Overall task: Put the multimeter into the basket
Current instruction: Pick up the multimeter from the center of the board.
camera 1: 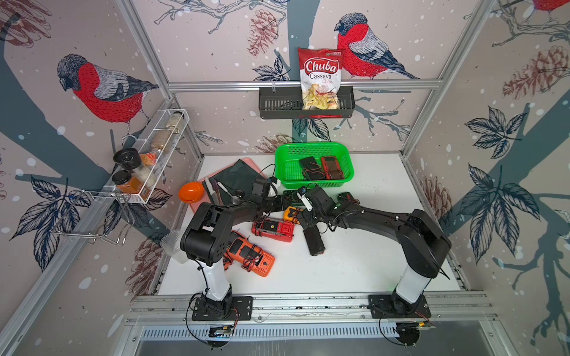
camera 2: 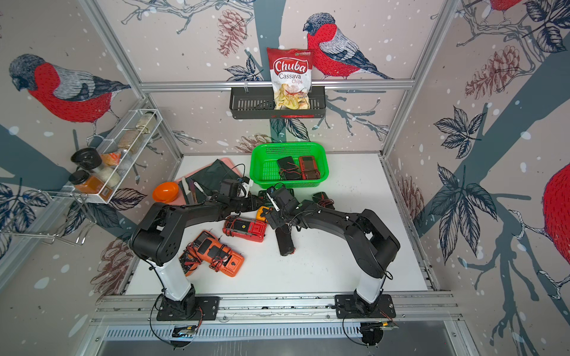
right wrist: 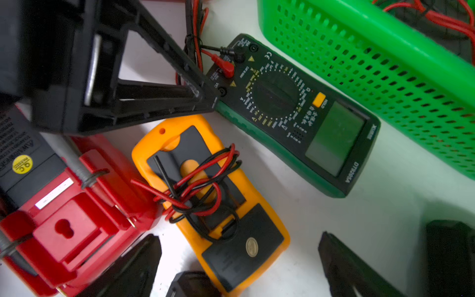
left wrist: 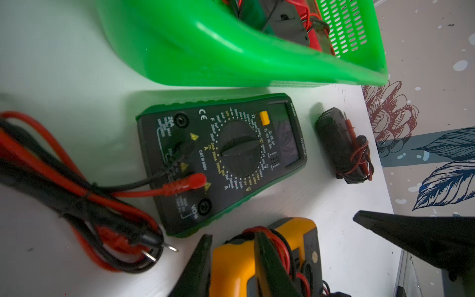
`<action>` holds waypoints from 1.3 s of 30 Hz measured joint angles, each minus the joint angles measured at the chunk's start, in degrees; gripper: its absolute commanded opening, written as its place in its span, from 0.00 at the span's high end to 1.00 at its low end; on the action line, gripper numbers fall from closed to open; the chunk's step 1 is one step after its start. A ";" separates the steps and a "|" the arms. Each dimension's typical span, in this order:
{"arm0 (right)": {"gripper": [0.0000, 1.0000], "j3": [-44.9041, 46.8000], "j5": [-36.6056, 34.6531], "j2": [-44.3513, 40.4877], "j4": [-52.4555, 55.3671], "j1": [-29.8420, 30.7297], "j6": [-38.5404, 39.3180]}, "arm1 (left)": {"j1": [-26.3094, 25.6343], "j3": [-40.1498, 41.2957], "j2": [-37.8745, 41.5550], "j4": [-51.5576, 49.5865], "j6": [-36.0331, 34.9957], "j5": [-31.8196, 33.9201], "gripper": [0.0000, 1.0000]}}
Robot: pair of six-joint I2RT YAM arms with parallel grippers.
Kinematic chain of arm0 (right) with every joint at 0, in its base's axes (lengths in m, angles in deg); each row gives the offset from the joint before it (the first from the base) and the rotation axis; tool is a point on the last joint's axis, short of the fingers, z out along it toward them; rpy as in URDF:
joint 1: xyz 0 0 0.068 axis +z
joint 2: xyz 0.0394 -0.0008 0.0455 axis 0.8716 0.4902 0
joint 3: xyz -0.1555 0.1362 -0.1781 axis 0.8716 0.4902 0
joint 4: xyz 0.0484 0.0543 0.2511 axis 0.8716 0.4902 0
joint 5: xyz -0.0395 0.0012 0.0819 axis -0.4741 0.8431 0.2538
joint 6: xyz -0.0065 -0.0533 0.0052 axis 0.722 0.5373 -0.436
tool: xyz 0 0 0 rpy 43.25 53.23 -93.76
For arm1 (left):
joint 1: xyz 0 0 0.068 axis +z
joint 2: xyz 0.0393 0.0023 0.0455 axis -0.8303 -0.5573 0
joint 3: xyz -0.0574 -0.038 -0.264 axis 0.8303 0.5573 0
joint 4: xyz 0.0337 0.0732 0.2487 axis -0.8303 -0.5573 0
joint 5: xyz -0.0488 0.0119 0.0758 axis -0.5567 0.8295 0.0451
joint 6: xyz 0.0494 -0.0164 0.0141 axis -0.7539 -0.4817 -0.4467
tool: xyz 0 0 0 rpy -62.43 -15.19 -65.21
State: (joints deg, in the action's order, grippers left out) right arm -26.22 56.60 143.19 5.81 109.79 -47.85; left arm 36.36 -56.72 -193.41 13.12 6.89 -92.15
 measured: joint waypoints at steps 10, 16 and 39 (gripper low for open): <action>0.00 -2.08 3.74 2.12 2.67 -2.91 9.62 | 0.15 1.70 6.75 -1.86 -0.22 7.78 0.67; 0.00 -3.67 4.55 4.42 4.31 -3.19 14.19 | 0.44 4.20 11.69 -2.84 -0.22 13.79 0.67; 0.00 -15.12 10.21 12.81 12.04 -2.16 23.96 | 1.66 8.11 17.07 -6.16 -0.24 21.42 0.67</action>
State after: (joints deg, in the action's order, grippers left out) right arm -41.34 66.81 156.00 17.85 107.63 -23.89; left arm 38.02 -48.61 -176.34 6.95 6.65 -70.73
